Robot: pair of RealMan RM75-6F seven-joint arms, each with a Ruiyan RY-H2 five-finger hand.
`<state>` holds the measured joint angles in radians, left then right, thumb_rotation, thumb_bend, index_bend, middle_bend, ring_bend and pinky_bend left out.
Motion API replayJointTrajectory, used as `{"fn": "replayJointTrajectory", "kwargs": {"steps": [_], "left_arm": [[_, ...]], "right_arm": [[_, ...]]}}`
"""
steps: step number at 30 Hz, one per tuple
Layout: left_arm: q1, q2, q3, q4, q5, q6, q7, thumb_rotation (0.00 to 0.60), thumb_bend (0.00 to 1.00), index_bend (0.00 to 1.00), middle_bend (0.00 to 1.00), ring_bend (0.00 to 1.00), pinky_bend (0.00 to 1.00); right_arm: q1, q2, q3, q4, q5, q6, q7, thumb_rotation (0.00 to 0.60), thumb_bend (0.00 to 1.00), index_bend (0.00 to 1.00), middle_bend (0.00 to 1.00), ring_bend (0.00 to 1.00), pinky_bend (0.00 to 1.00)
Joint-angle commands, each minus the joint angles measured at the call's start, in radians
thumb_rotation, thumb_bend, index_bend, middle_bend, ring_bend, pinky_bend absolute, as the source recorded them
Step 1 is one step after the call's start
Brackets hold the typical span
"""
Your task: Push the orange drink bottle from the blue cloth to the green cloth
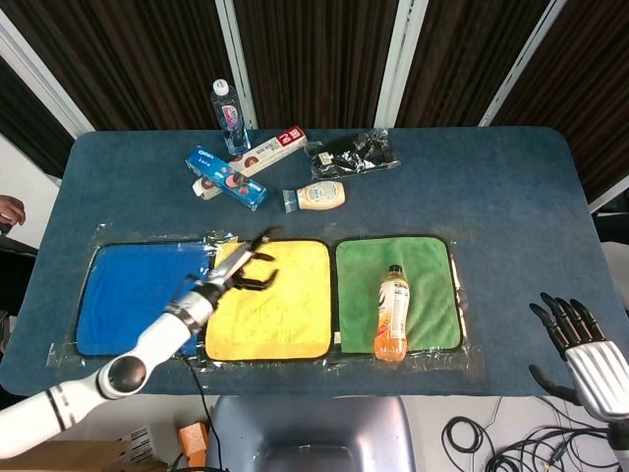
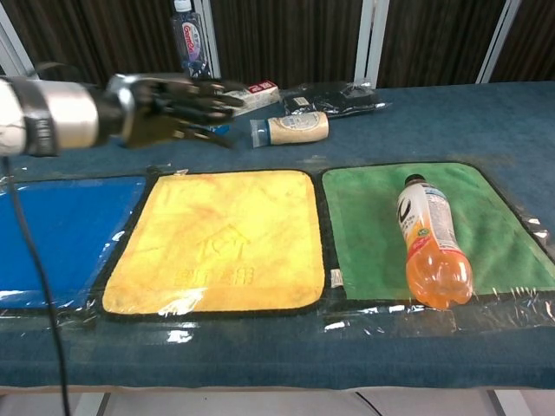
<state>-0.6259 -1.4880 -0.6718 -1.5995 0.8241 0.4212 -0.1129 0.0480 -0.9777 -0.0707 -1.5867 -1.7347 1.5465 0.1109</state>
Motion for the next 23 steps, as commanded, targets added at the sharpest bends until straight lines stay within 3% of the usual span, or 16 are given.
{"fn": "replayJointTrajectory", "kwargs": {"steps": [1,6,10,16,23], "left_arm": [[0.345,0.265,0.251,-0.13,0.386,0.566,0.229,0.6,0.48,0.0,0.0,0.0,0.12],[0.534,0.282,0.448,-0.03,0.751,0.891,0.04,0.6,0.47,0.0,0.0,0.0,0.09],[0.6,0.237,0.534,0.075,0.866,1.064,-0.035,0.6,0.41,0.0,0.0,0.0,0.08],[0.593,0.278,0.614,0.079,0.91,1.041,-0.024,0.6,0.39,0.0,0.0,0.0,0.08],[0.572,0.289,0.639,0.043,0.886,1.008,0.037,0.6,0.28,0.0,0.0,0.0,0.08]], "right_arm": [[0.01,-0.012,0.006,-0.015,0.012,-0.026,-0.034,0.6,0.24,0.0,0.0,0.0,0.0],[0.026,-0.039,0.015,-0.039,0.029,-0.07,-0.115,0.6,0.24,0.0,0.0,0.0,0.0],[0.027,-0.049,0.018,-0.049,0.043,-0.083,-0.152,0.6,0.24,0.0,0.0,0.0,0.0],[0.02,-0.05,0.019,-0.049,0.047,-0.072,-0.156,0.6,0.24,0.0,0.0,0.0,0.0],[0.023,-0.05,0.019,-0.047,0.044,-0.074,-0.155,0.6,0.24,0.0,0.0,0.0,0.0]]}}
